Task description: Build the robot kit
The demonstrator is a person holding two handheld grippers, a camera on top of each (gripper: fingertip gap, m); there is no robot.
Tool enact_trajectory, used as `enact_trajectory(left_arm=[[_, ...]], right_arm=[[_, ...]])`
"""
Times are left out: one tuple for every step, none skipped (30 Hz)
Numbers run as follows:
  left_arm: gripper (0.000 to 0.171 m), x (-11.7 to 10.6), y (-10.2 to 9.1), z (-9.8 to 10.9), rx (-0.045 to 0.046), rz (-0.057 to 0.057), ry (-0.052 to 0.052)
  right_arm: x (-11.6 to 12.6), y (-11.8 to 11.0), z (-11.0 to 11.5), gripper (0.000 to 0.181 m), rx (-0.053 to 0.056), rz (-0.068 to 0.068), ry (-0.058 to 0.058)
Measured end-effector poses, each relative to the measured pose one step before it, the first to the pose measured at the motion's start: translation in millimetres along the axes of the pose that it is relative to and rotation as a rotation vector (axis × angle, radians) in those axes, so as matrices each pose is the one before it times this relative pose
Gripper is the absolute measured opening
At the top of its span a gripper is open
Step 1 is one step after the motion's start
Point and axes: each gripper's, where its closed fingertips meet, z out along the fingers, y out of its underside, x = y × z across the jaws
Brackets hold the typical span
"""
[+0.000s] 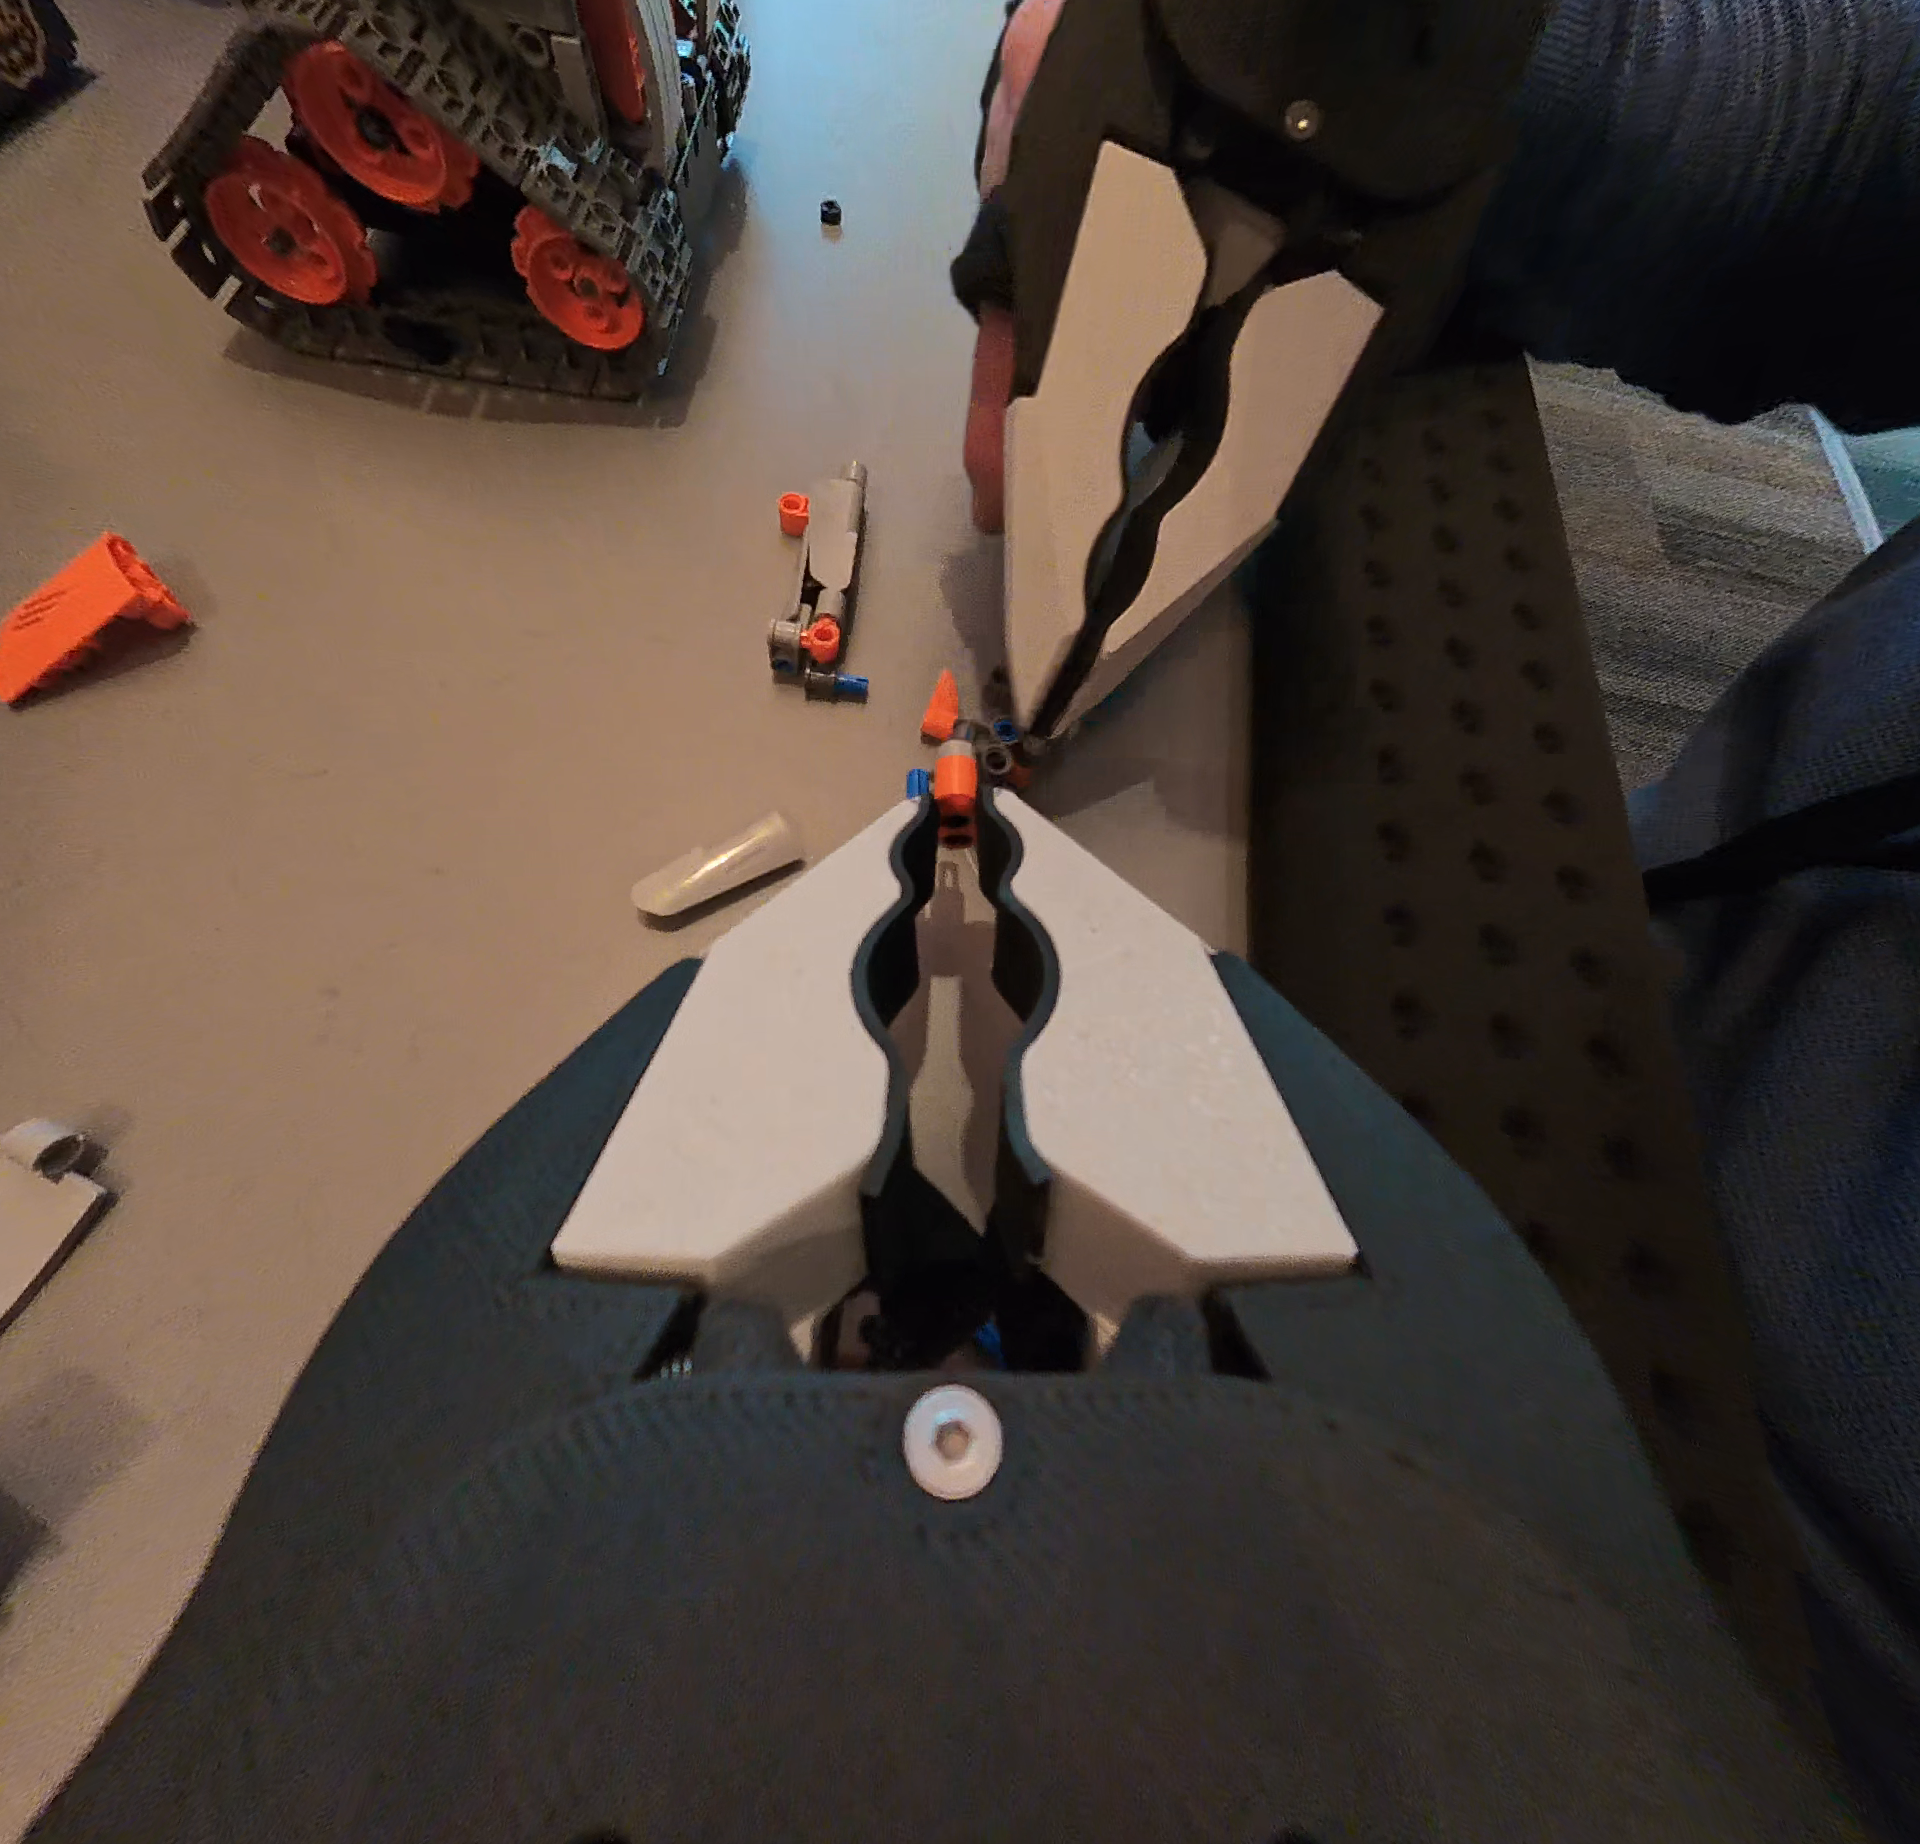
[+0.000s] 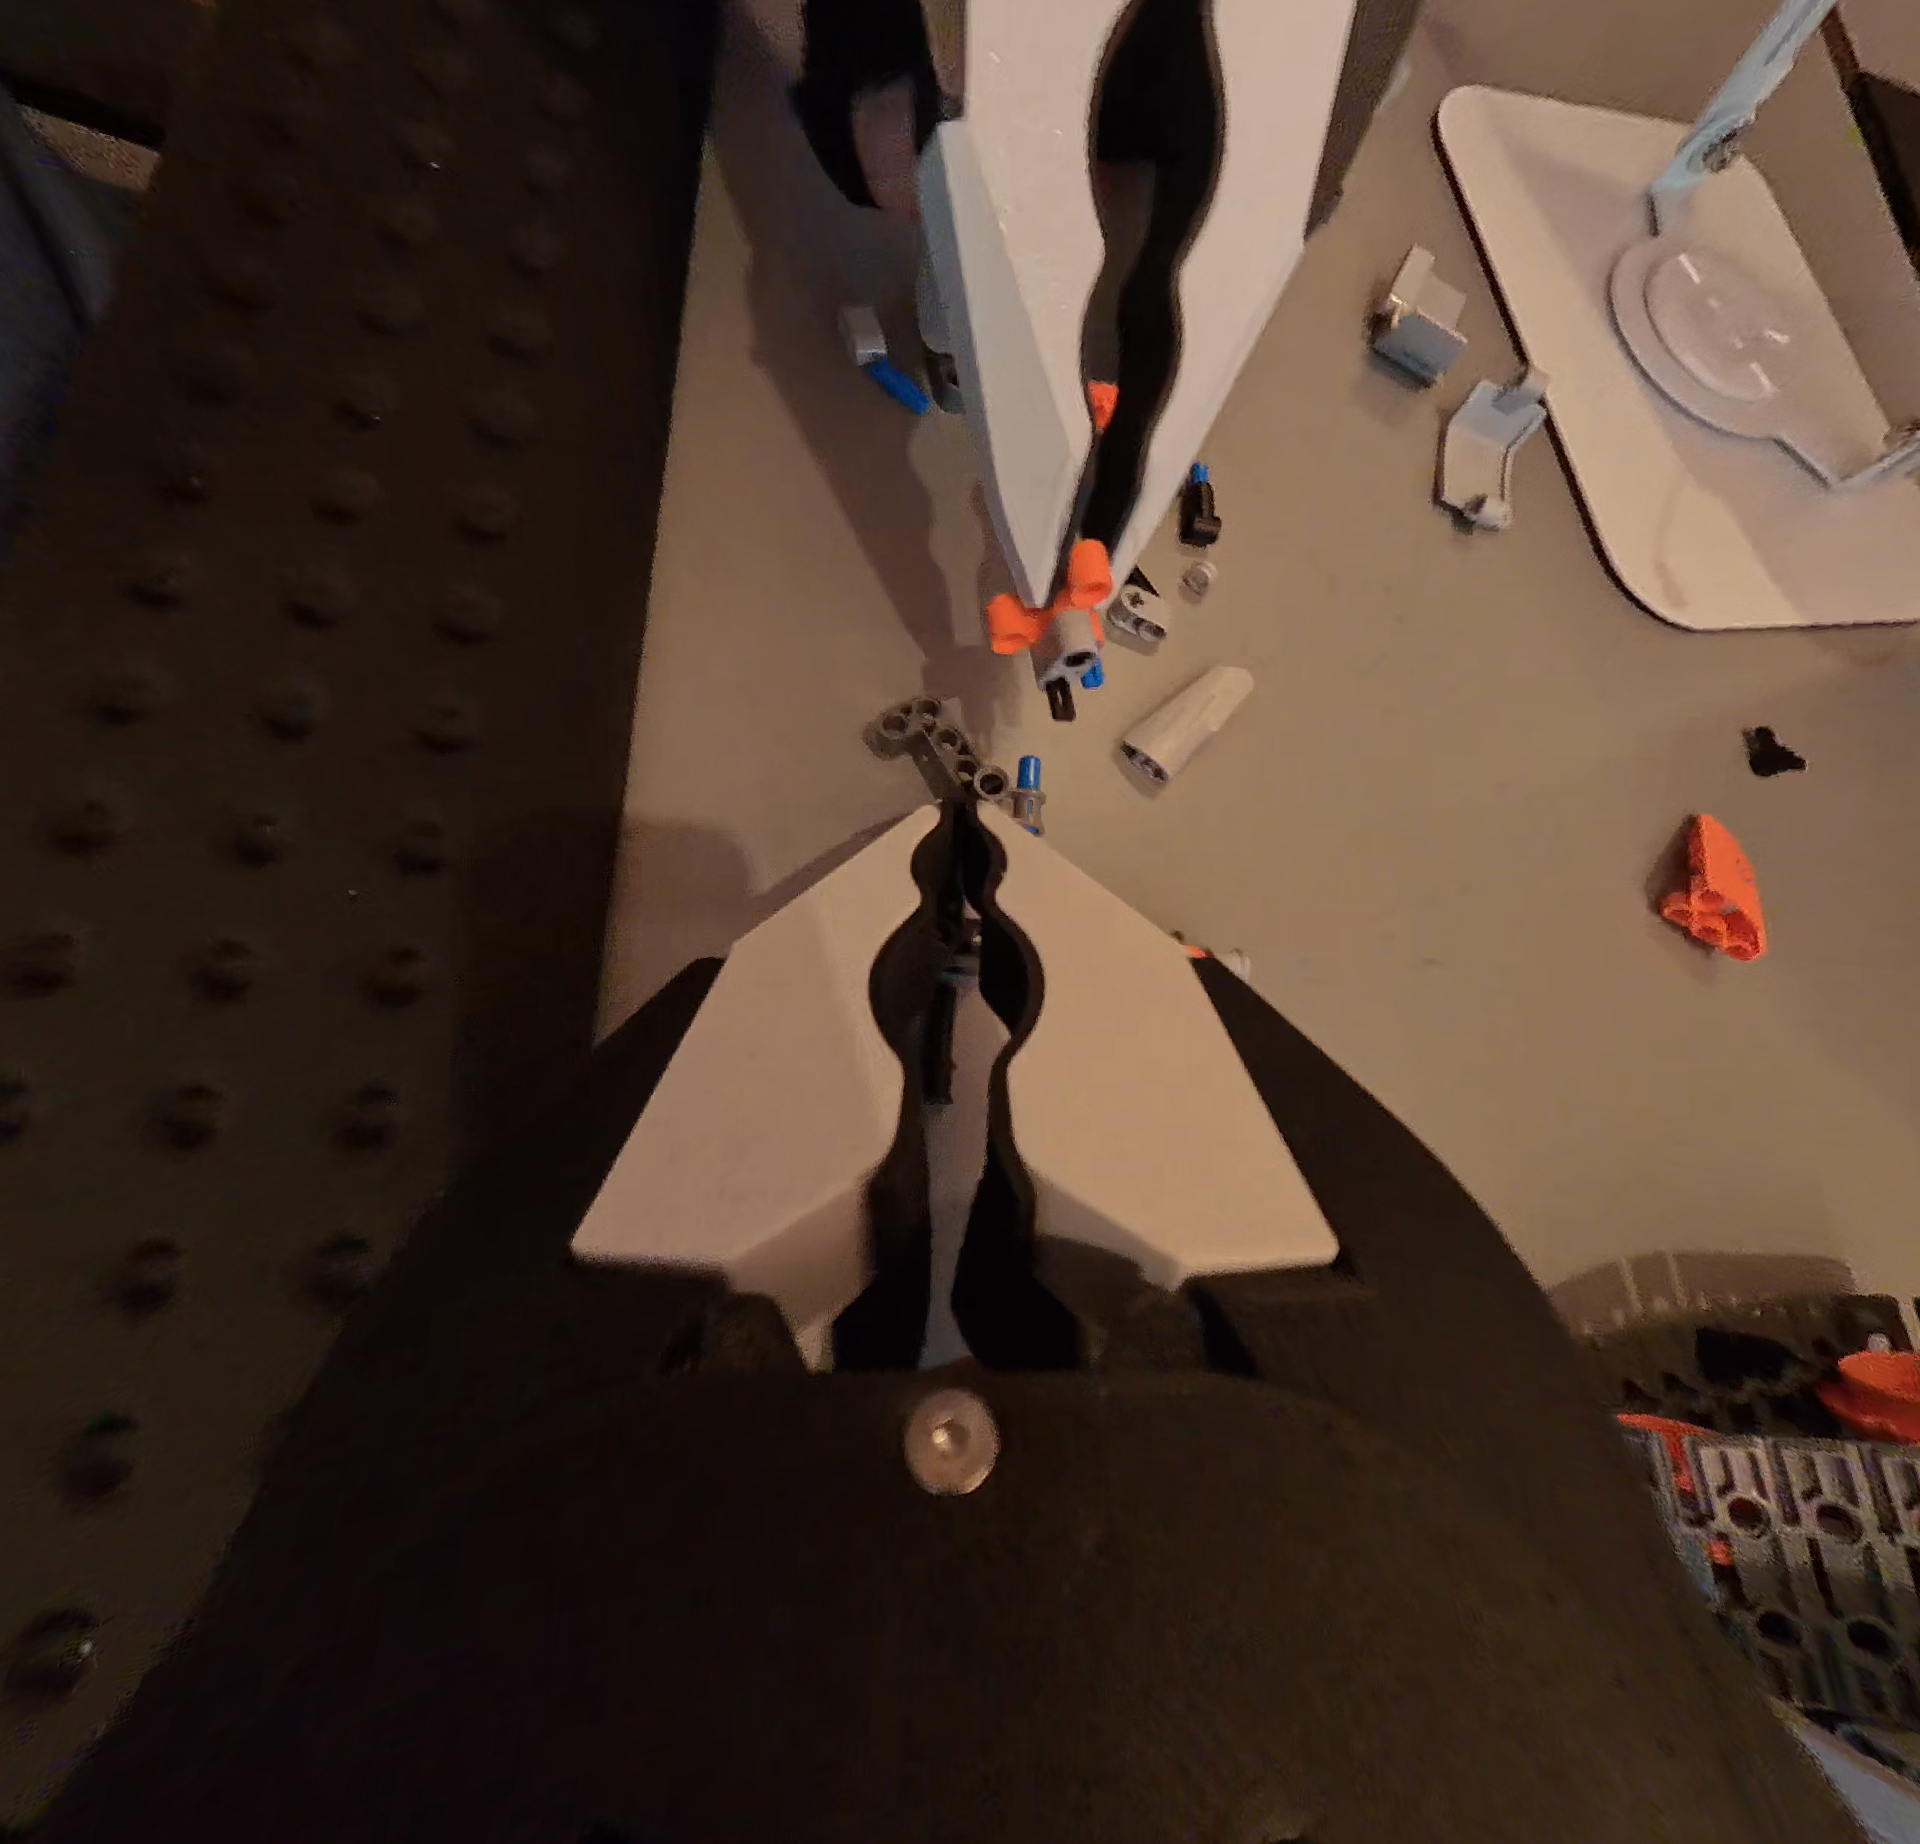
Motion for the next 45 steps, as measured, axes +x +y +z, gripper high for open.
enact_trajectory(left_arm=[[0.005,0.04,2.34,0.37,-0.00701,-0.0025,-0.0009],[0.005,-0.34,2.27,0.41,-0.00656,-0.0017,-0.0032],[0.005,0.59,1.91,0.44,-0.0047,-0.0032,0.0048],[0.005,0.71,1.16,0.38,-0.00114,-0.0029,0.0049],[0.005,0.53,0.88,0.16,-0.002,0.0007,0.0013],[0.005,0.72,0.69,0.08,-0.00438,0.0023,0.0018],[0.005,0.7,0.41,0.02,-0.00199,0.0032,0.0016],[0.005,0.11,0.05,0.15,-0.00075,0.0043,-0.0009],[0.005,0.37,-0.31,-0.02,0.00045,0.006,0.0017],[0.005,-0.46,-0.77,-0.06,0.00189,0.0019,-0.0015],[0.005,-0.84,-0.52,0.1,0.00114,-0.0011,-0.002],[0.005,-1.21,0.0,-0.17,-0.0012,0.0009,-0.0033],[0.005,-1.84,-0.18,-0.49,0.00035,0.0012,-0.0065],[0.005,-1.47,-0.97,-0.74,0.00377,-0.0017,-0.0032],[0.005,-0.96,-0.99,-0.47,0.00347,-0.0025,-0.001],[0.005,-1.38,-0.43,-0.23,0.00009,-0.0003,-0.0053],[0.005,-0.97,-0.17,-0.06,-0.00077,0.0012,-0.0046],[0.005,0.07,0.07,0.01,0.00015,-0.0009,0.0017],[0.005,0.67,0.46,0.31,-0.00075,-0.002,0.004],[0.005,0.32,1.12,0.38,-0.0042,0.0003,0.0013],[0.005,-0.01,0.98,0.2,-0.00373,0.002,-0.0017],[0.005,0.33,0.35,-0.03,-0.00048,0.0003,0.0007],[0.005,0.57,-0.09,-0.21,0.00154,-0.0005,0.0028],[0.005,0.36,0.48,-0.13,-0.00361,0.0022,0.0006],[0.005,0.15,1.14,-0.22,-0.00702,0.0054,-0.002],[0.005,0.92,0.42,-0.51,-0.00207,0.0031,0.002],[0.005,1.23,0.43,-0.31,-0.00237,0.001,0.0029],[0.005,0.65,1.02,-0.31,-0.006,0.0033,-0.0015],[0.005,0.62,0.92,-0.26,-0.00516,0.0042,-0.002],[0.005,1.43,1.12,-0.06,-0.00474,0.0026,0.0025],[0.005,1.68,1.46,0.22,-0.00524,0.003,0.0039],[0.006,1.72,1.6,0.31,-0.00557,0.005,0.0023],[0.006,1.62,1.17,0.48,-0.00475,0.0062,0.0003],[0.006,2.34,0.34,0.2,-0.00194,0.0095,0.0017],[0.006,4.36,-0.86,-0.01,0.00294,0.013,0.0118],[0.006,4.24,-1.73,-0.05,0.00511,0.0144,0.0075],[0.006,2.71,-0.86,0.26,-0.00278,0.0122,-0.0013],[0.006,3.86,-0.71,0.81,-0.00128,0.0103,0.007],[0.006,5.48,-1.11,1.31,0.00323,0.0082,0.0163],[0.006,3.93,-0.52,2.01,-0.00257,0.0058,0.0074],[0.006,2.29,0.09,2.21,-0.00571,0.0101,-0.0026],[0.006,2.44,-0.06,2.05,-0.00484,0.0099,0.0005],[0.006,3.4,-1.14,1.78,0.00238,0.0079,0.0066],[0.006,2.47,-0.35,1.69,-0.00315,0.0087,0.0005],[0.005,1.5,0.8,1.63,-0.00927,0.0136,-0.0046]], right_arm=[[-4.37,-1.35,0.69,0.0,0.0013,-0.0132,0.0006],[-4.01,-0.79,0.61,0.0,-0.0007,-0.0086,-0.0029],[-1.52,-0.61,0.5,0.0,-0.0017,-0.0063,0.0065],[-2.93,0.03,0.62,0.0,-0.0046,-0.009,-0.0051],[-4.88,3.01,1.94,0.0,-0.023,-0.0181,-0.0134],[-3.38,4.95,3.42,0.0,-0.0325,-0.0189,-0.0003],[-2.36,0.68,1.31,0.0,-0.0094,-0.0117,0.0045],[-4.69,-3.34,-2.2,0.0,0.0125,-0.0075,-0.0186],[-2.4,-3.4,-2.74,0.0,0.0144,-0.0067,-0.003],[0.02,-3.02,-2.88,0.0,0.0147,0.008,0.0037],[4.27,-0.92,-2.67,0.0,0.0065,0.0325,0.016],[9.34,-0.98,-3.68,0.005,0.0143,0.0353,0.0377],[13.15,-1.75,-4.59,0.011,0.0214,0.0443,0.0529],[8.93,-1.26,-3.87,0.019,0.0127,0.0396,0.0251],[8.48,0.59,-1.87,0.026,-0.0024,0.029,0.0308],[4.03,2.68,1.03,0.027,-0.0141,0.0144,0.0122],[-3.44,5.7,3.62,0.024,-0.0313,0.0061,-0.0266],[-4.11,5.52,4.9,0.022,-0.0285,0.002,-0.0231],[-4.65,6.43,4.74,0.02,-0.036,-0.0016,-0.0221],[-3.12,3.77,3.04,0.016,-0.0221,-0.0112,-0.0074],[-3.36,-1.12,0.37,0.008,0.0067,-0.0206,-0.0024],[-4.11,-1.07,-0.08,0.006,0.0012,-0.015,-0.0086],[-1.99,-0.85,0.38,0.005,-0.0002,-0.0257,0.0092],[-1.58,-0.75,0.34,0.005,-0.0007,-0.0529,0.0202],[-3.57,-1.87,0.43,0.005,0.0044,-0.0545,0.0123],[-4.38,-2.76,0.56,0.005,0.0037,-0.0447,0.0063],[-3.0,-2.32,0.47,0.005,0.0002,-0.0566,0.0185],[0.23,0.04,0.87,0.005,-0.0193,-0.0697,0.0443],[-1.35,0.7,0.7,0.005,-0.0277,-0.0754,0.0382],[-4.35,-3.01,-0.48,0.006,-0.001,-0.0532,0.0133],[-6.39,-1.6,-0.27,0.009,-0.0028,-0.016,-0.0171],[-2.38,0.98,-0.03,0.008,-0.0085,0.0061,-0.0051],[-1.44,0.42,-2.01,0.008,0.0029,-0.004,-0.0113],[-1.26,0.97,-2.49,0.008,-0.001,-0.0021,-0.0173],[-1.24,0.26,-2.01,0.008,-0.0018,-0.0103,-0.0092],[-1.09,-0.44,-1.8,0.008,-0.0004,-0.0179,-0.0022],[-0.51,0.0,-1.84,0.008,-0.0054,-0.0136,0.0001],[-0.82,0.45,-1.54,0.008,-0.0088,-0.0028,-0.0064],[-0.96,0.12,-1.24,0.007,-0.0052,-0.0047,-0.0046],[0.24,-0.33,-0.72,0.007,-0.0009,-0.0123,0.0062],[-0.54,0.58,0.17,0.007,-0.0061,-0.0026,-0.0003],[-0.23,0.98,0.19,0.007,-0.0072,0.003,-0.0011],[-0.56,1.58,0.15,0.007,-0.0141,0.0003,-0.0007],[0.96,1.26,-0.3,0.007,-0.0138,-0.0103,0.0124],[1.03,1.61,-0.97,0.007,-0.0144,-0.0076,0.0121]])
